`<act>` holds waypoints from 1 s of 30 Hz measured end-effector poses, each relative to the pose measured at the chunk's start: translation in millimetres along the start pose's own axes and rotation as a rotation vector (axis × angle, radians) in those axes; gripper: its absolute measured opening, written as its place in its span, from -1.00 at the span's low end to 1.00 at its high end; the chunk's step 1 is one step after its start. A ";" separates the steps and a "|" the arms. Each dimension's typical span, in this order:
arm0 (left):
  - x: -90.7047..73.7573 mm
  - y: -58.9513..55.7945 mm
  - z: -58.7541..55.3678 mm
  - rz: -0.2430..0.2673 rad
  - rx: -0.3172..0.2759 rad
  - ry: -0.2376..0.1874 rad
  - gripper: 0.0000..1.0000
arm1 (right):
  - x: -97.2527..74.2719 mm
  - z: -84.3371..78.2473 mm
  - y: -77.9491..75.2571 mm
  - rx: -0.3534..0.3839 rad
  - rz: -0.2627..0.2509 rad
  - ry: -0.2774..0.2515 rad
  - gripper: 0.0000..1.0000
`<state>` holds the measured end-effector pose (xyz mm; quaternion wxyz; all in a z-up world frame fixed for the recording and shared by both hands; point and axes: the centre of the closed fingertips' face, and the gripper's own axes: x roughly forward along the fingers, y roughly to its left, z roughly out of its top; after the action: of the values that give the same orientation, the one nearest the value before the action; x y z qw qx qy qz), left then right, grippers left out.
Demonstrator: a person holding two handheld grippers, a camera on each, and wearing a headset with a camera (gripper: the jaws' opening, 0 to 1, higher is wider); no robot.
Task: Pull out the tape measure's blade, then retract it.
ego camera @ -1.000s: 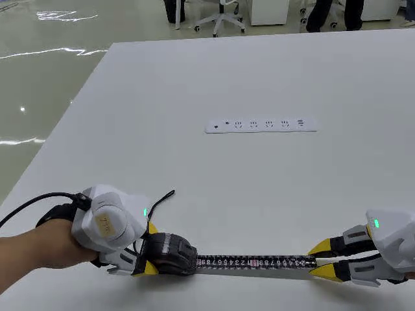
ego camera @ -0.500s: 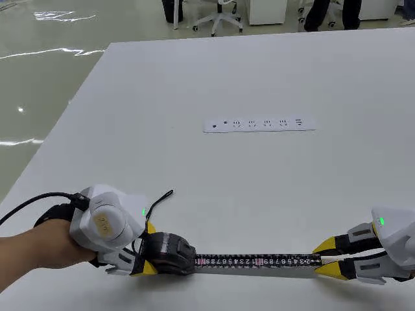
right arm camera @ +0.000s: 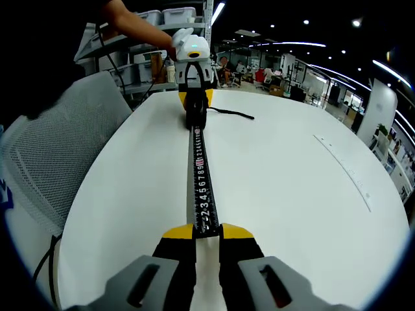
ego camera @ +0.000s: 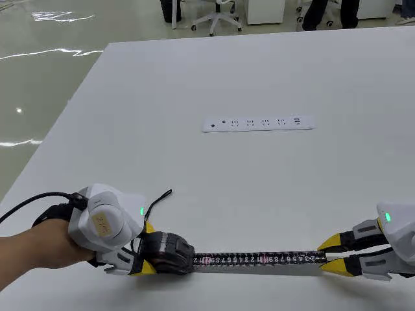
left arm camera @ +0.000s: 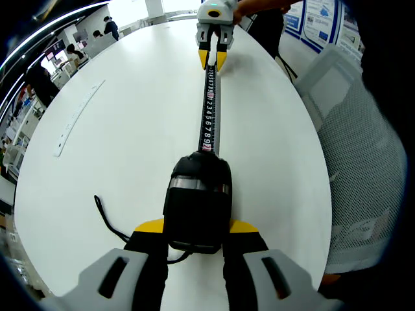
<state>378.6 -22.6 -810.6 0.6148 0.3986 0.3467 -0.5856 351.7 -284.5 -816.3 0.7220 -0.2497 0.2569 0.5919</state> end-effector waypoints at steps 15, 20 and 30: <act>0.1 0.5 0.9 0.003 -0.002 -0.002 -0.46 | -4.1 -6.9 1.4 0.015 -0.003 0.023 -0.77; 1.2 0.4 2.8 0.001 0.002 0.009 -0.46 | -1.2 -7.1 2.1 0.007 -0.004 0.045 -0.77; 1.4 0.3 3.5 0.001 0.000 0.019 -0.45 | 2.8 -10.3 4.4 0.022 0.001 0.088 -0.73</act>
<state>378.8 -26.4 -810.3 0.6119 0.4043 0.3525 -0.5813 347.0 -288.5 -826.1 0.7124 -0.2674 0.2952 0.5778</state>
